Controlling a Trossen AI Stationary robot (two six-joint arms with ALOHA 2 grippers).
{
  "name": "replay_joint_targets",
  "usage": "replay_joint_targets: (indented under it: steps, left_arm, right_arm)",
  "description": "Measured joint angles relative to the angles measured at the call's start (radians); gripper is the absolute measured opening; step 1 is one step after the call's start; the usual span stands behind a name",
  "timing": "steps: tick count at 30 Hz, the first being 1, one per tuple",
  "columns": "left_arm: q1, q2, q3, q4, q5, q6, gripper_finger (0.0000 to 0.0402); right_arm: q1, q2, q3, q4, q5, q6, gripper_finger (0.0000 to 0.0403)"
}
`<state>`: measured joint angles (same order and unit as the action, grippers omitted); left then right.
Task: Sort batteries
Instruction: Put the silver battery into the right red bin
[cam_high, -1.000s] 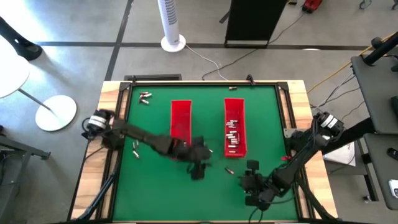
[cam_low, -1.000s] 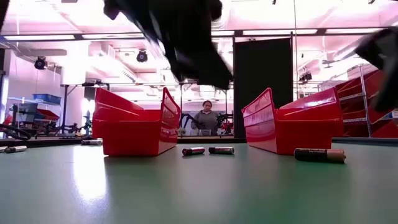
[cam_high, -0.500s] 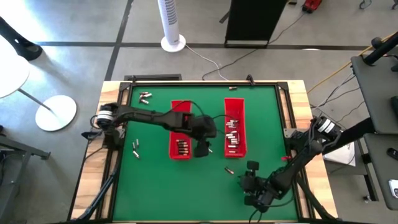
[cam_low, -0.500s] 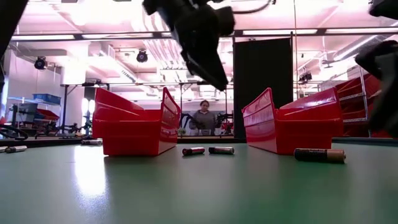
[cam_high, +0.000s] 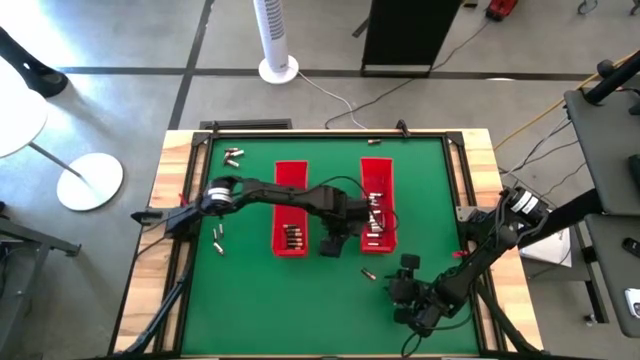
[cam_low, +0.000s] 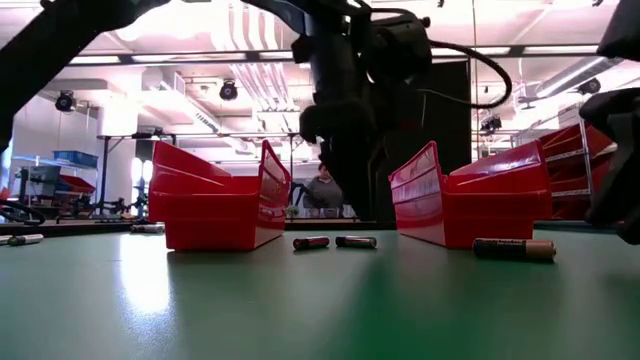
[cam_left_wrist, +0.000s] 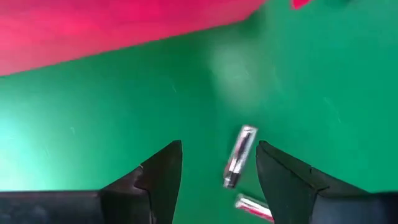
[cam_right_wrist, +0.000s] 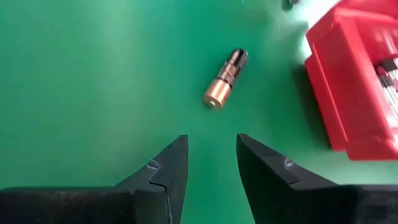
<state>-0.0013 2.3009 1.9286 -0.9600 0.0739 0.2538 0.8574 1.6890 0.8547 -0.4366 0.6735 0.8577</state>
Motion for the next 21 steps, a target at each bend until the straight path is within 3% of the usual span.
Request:
replay_joint_targets:
  steps: [4,21]
  left_arm:
    - [-0.002,0.032,0.019,-0.005,0.001,0.016,0.0179]
    - [-0.009,0.046,-0.045,0.011,-0.020,0.018,0.0080]
  right_arm:
    - [0.000,0.000,-0.009,0.000,0.000,0.007,0.0122]
    - [0.000,0.000,-0.013,-0.002,0.000,0.015,0.0080]
